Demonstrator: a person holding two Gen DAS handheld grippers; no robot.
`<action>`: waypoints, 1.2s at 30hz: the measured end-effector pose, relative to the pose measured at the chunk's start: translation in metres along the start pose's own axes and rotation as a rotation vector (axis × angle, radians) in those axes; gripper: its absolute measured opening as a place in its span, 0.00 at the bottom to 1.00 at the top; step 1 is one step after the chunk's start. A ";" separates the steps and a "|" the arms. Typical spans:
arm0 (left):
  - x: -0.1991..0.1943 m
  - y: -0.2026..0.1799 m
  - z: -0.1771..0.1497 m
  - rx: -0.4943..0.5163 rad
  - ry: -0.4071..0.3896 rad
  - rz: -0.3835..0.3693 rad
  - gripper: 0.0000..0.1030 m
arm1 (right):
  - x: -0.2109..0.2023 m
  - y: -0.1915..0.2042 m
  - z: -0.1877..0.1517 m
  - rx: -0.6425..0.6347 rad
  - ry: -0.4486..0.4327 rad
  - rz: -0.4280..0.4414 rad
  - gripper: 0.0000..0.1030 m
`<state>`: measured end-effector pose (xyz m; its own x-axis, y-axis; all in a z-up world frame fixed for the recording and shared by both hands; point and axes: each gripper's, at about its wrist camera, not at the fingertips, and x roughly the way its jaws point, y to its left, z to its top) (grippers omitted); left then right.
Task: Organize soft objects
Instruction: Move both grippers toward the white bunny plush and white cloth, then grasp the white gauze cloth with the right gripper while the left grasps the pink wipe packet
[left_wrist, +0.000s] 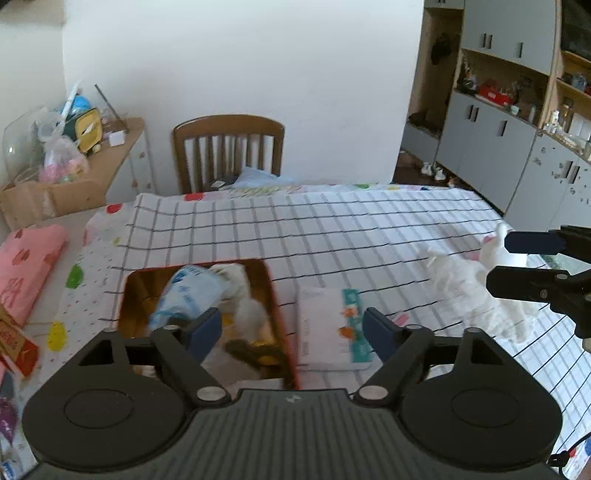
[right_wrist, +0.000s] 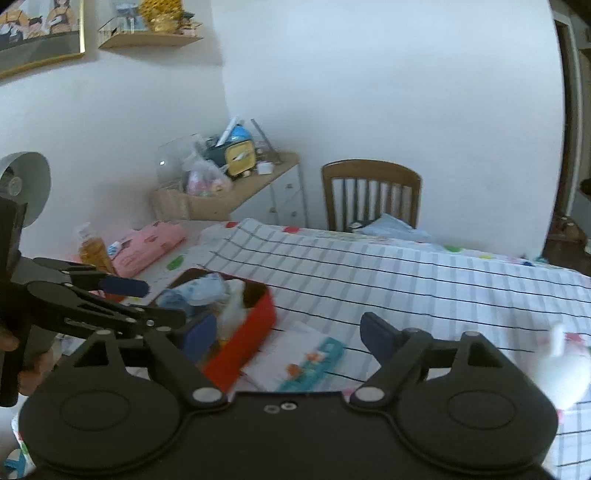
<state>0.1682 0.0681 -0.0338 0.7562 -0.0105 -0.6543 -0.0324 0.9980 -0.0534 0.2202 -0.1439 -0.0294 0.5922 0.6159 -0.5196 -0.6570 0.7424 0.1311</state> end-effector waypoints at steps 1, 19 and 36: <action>0.001 -0.006 0.001 -0.002 -0.003 -0.005 0.82 | -0.005 -0.006 -0.002 0.002 -0.004 -0.012 0.85; 0.051 -0.103 0.001 0.001 -0.008 -0.083 0.97 | -0.053 -0.117 -0.043 0.060 0.004 -0.172 0.93; 0.135 -0.159 -0.029 0.017 0.064 -0.011 0.97 | -0.009 -0.187 -0.090 0.056 0.160 -0.233 0.94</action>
<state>0.2564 -0.0934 -0.1357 0.7132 -0.0252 -0.7005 -0.0123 0.9987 -0.0485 0.2960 -0.3122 -0.1255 0.6399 0.3808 -0.6675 -0.4825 0.8751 0.0368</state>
